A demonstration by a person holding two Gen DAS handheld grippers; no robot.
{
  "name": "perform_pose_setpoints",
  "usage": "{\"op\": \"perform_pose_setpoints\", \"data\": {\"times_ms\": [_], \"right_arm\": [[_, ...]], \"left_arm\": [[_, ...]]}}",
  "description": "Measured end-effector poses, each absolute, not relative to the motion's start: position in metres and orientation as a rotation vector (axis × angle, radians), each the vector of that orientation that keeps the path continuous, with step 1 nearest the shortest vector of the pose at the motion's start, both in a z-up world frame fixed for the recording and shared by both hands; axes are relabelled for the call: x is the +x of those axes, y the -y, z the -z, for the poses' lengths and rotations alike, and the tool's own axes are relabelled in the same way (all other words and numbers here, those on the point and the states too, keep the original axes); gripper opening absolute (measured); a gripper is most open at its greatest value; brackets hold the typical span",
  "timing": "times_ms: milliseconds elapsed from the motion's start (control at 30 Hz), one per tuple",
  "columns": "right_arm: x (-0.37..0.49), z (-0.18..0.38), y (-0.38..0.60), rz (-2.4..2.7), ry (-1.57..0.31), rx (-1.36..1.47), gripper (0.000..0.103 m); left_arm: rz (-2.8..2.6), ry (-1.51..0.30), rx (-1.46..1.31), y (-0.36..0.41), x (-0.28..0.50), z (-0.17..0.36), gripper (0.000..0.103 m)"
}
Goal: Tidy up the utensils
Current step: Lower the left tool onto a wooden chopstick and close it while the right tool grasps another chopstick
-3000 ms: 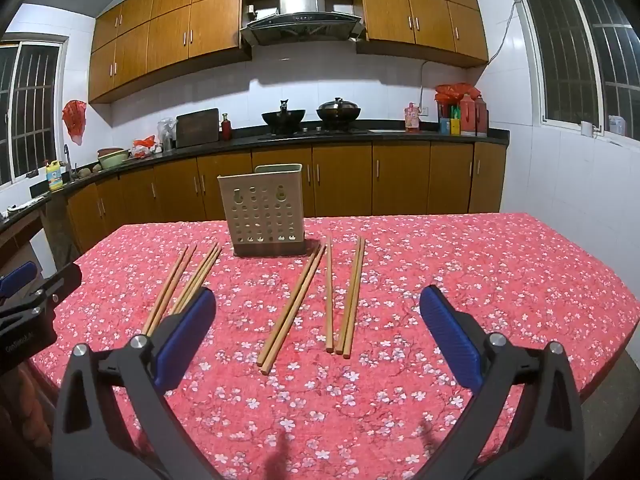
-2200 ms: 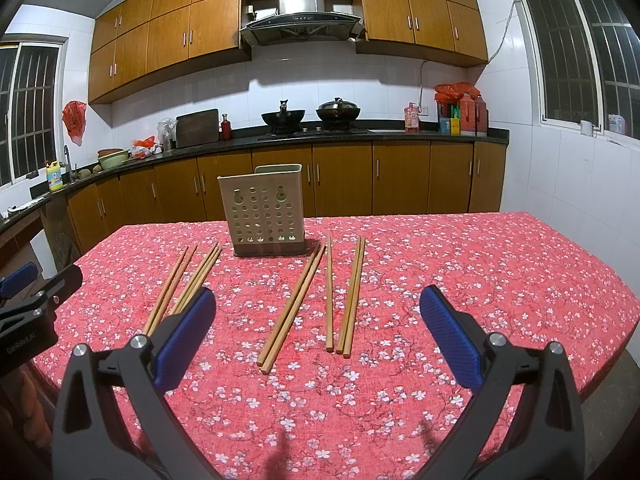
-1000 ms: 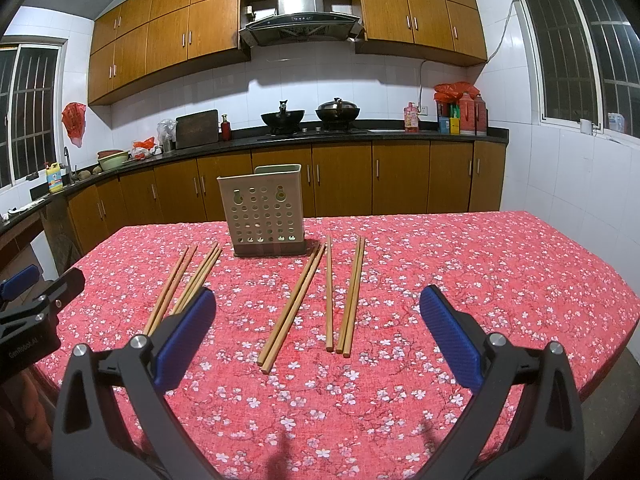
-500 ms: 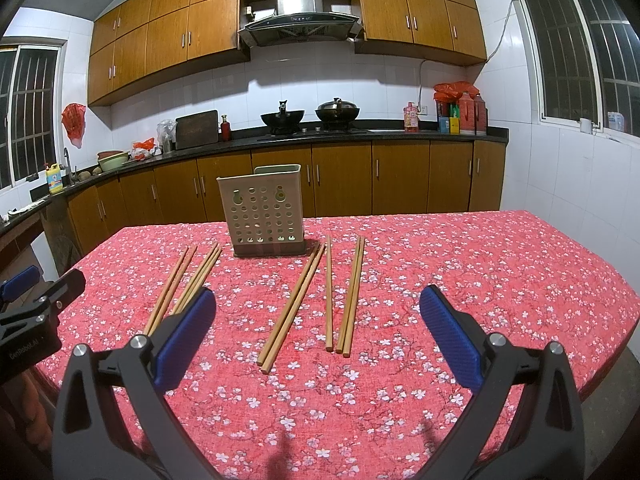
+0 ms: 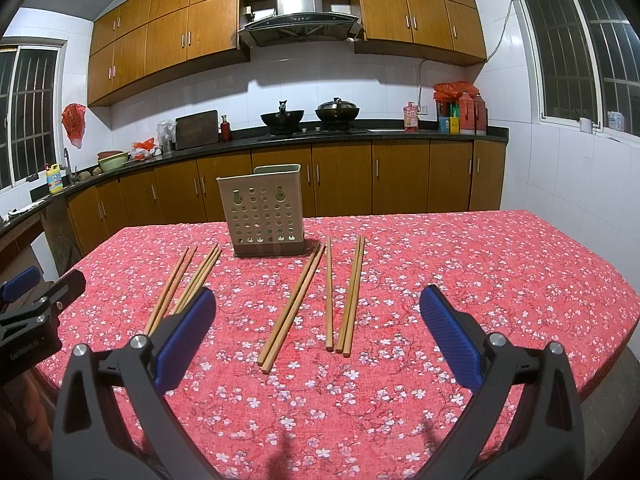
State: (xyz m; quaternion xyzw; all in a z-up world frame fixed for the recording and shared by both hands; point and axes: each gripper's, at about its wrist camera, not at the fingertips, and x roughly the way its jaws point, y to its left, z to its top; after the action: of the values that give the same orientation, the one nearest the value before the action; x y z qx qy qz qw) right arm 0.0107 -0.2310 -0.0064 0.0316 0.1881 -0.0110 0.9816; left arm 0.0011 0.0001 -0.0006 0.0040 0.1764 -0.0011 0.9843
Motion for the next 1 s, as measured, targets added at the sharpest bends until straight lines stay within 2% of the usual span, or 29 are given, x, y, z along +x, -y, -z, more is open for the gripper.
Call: {"op": "perform_pose_setpoints", "data": {"times_ms": [367,567,633,700,800,900,1000], "right_arm": [[0.027,0.009,0.237,0.035,-0.41,0.075,0.099],[0.072,0.022,0.258,0.091,-0.543,0.104,0.097],[0.096,0.031,0.264,0.104,-0.616,0.118,0.088],[0.116,0.045,0.27,0.097,-0.685,0.14,0.067],[0.143,0.066,0.282,0.078,-0.785,0.214,0.044],[0.157,0.081,0.289,0.074,-0.843,0.264,0.032],[0.165,0.088,0.286,0.071,-0.862,0.262,0.03]], "left_arm": [[-0.027,-0.404,0.005,-0.005,0.017,0.012,0.101],[-0.072,-0.574,-0.034,-0.024,0.056,0.028,0.101],[-0.07,-0.633,-0.046,-0.032,0.069,0.034,0.101],[-0.065,-0.67,-0.07,-0.037,0.078,0.038,0.101],[-0.057,-0.716,-0.096,-0.046,0.093,0.045,0.101],[-0.055,-0.74,-0.094,-0.048,0.103,0.048,0.098],[-0.042,-0.764,-0.087,-0.05,0.111,0.052,0.085]]}}
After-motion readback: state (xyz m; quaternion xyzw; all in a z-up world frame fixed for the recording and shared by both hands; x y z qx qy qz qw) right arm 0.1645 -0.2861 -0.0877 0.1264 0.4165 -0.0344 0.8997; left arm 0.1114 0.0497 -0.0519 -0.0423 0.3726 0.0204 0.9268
